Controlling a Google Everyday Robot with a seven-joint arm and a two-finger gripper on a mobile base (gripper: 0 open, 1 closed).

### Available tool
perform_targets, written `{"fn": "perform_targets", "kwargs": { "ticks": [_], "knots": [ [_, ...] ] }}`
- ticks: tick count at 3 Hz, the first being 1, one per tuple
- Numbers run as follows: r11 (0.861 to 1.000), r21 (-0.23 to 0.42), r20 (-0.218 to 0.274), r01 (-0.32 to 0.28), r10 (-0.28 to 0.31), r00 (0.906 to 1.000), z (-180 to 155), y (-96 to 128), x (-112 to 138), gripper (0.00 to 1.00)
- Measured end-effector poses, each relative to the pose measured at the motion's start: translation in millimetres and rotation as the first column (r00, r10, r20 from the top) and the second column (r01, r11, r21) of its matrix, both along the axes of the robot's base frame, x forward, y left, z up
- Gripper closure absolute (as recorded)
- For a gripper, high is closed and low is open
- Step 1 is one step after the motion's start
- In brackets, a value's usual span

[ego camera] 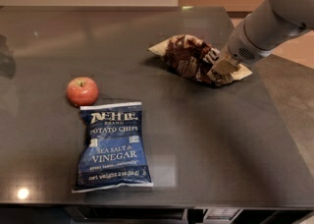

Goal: Move brown chip bag near blue chip bag

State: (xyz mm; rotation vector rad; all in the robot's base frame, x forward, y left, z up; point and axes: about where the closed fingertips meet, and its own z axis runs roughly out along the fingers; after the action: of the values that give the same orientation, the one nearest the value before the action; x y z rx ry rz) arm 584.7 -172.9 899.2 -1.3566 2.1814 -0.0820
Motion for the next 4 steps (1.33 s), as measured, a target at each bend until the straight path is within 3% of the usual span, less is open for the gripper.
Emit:
{"fn": "perform_targets", "kwargs": {
  "ticks": [1,2,4],
  "knots": [
    [1.0,-0.013,0.011,-0.002,0.003,0.9999,7.3,-0.9,-4.4,0.88],
    [1.0,-0.006,0.022,-0.017,0.017,0.9996,21.6,3.2,-13.1,1.0],
    [0.993,0.059,0.001,-0.099,0.099,0.995,47.1,31.0,-48.8,1.0]
  ]
}}
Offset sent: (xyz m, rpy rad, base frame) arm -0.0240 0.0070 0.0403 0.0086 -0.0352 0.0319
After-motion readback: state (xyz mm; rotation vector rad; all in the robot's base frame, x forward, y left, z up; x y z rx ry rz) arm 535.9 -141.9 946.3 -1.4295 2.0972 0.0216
